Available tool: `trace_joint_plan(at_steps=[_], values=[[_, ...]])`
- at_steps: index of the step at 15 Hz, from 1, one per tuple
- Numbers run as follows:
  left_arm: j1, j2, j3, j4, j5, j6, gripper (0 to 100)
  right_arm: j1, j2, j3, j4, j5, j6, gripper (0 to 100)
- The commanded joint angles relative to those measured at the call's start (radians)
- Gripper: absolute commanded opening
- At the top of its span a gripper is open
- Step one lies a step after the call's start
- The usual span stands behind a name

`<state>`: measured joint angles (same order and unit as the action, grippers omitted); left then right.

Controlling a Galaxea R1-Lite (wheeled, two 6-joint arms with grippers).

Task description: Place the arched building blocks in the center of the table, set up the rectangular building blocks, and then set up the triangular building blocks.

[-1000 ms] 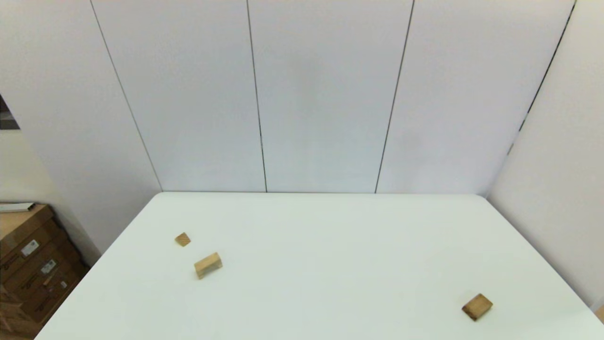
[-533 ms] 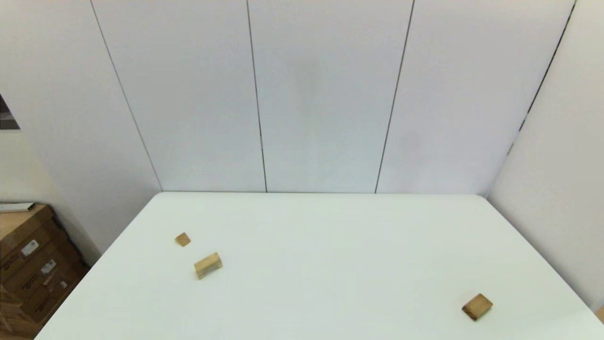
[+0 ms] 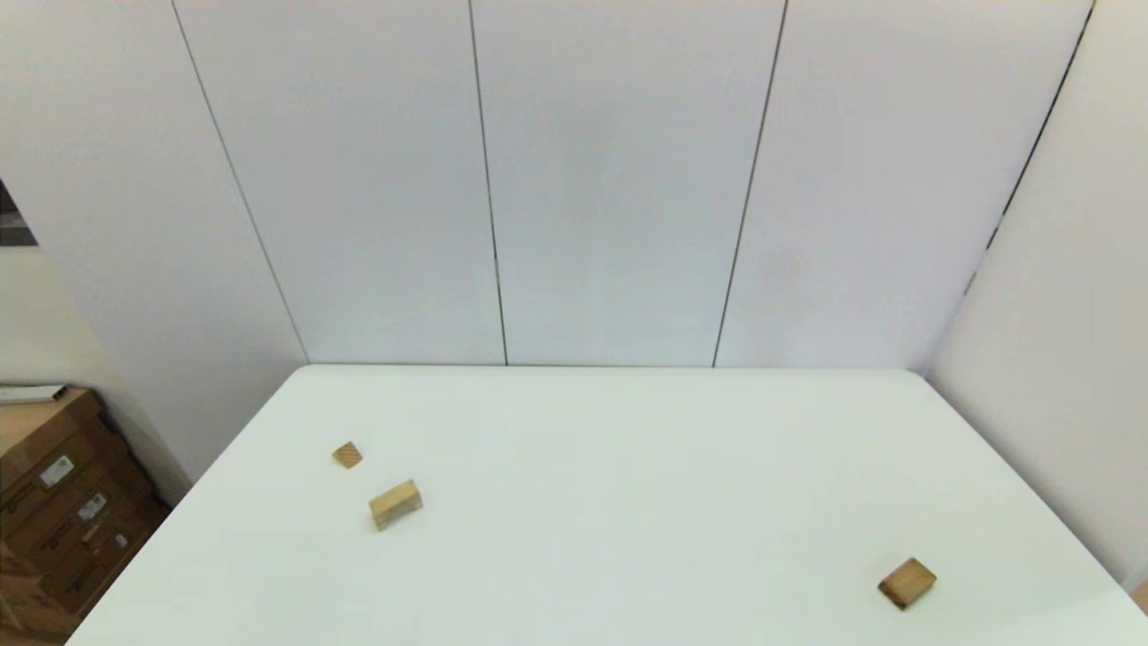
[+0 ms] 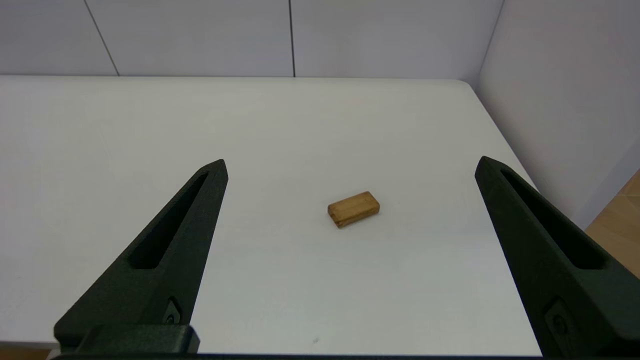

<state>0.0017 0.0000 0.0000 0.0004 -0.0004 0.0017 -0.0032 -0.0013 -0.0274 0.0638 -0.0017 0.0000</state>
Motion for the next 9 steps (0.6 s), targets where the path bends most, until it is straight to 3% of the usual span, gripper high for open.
trace_joint_plan(at_steps=[1, 9], values=[[0.001, 0.002, 0.0, 0.0, 0.0, 0.0, 100, 0.0, 0.0, 0.0, 0.001, 0.0, 0.0, 100], [0.0, 0.002, 0.0, 0.0, 0.0, 0.0, 100, 0.0, 0.0, 0.0, 0.001, 0.0, 0.0, 100]])
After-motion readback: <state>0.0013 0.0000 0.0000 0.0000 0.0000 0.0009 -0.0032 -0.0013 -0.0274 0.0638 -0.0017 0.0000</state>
